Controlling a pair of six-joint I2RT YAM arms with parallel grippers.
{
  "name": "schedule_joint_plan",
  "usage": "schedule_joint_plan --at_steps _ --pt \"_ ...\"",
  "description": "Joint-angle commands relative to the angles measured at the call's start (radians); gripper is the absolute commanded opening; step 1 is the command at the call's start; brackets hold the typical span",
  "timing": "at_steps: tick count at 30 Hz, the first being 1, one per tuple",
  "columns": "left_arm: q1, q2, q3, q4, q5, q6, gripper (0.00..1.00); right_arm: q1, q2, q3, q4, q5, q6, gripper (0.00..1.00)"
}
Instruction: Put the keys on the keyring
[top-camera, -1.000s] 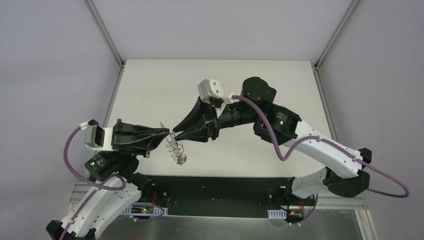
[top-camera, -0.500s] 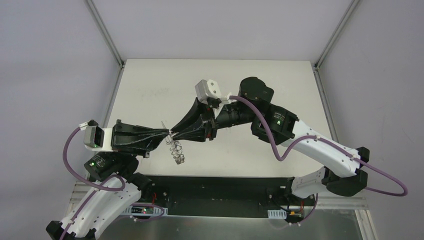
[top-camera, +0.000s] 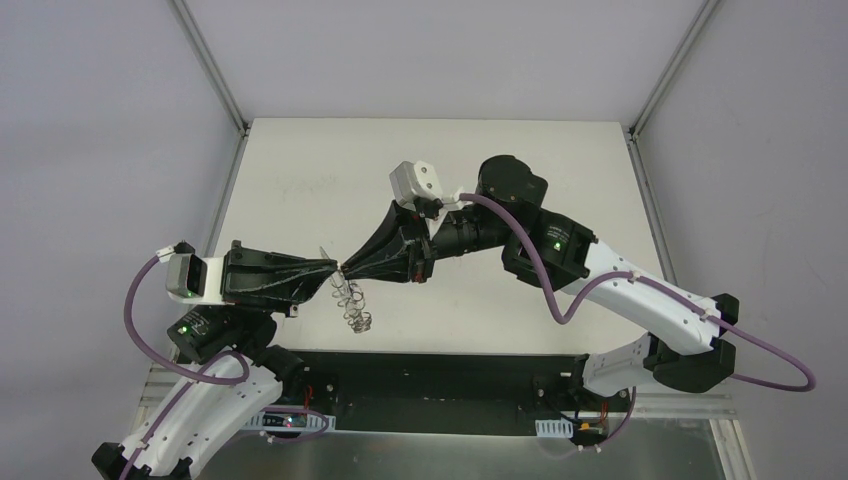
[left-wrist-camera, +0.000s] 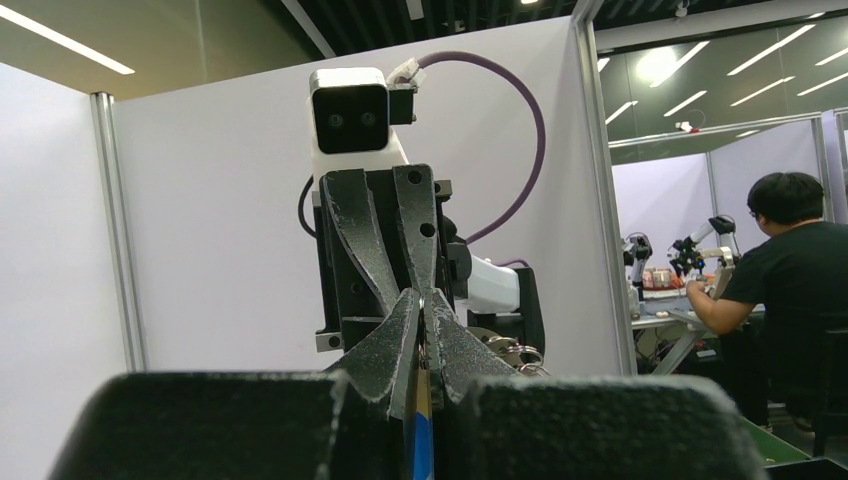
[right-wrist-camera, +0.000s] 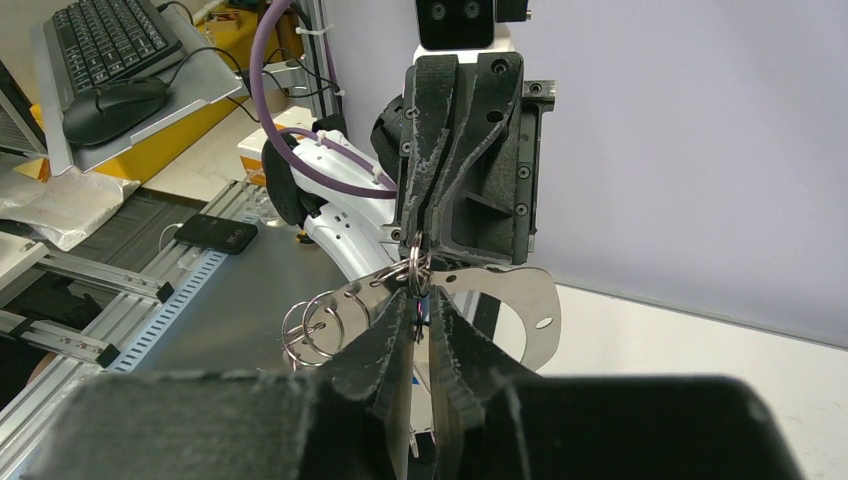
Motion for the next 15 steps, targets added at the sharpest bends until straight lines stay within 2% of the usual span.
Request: schedule_joint_plan --at_steps 1,7,11,15 --pt "-0.008 -0.01 0.027 0.05 0.007 0.001 0.0 0.008 -0.022 0.038 0.057 -0.018 -0.004 0.12" --pt "-0.008 -0.008 0.029 0.05 0.009 -0.002 0.0 0.011 -0.021 0.038 0.06 -0.016 -0.005 0.08" --pt "-0.008 -0.009 0.025 0.05 0.011 -0.005 0.0 0.012 -0.022 0.038 0.06 -0.021 -0.009 0.0" --pt "-0.008 -0.006 0.02 0.05 0.015 -0.008 0.0 0.013 -0.027 0.032 0.061 -0.024 -0.015 0.0"
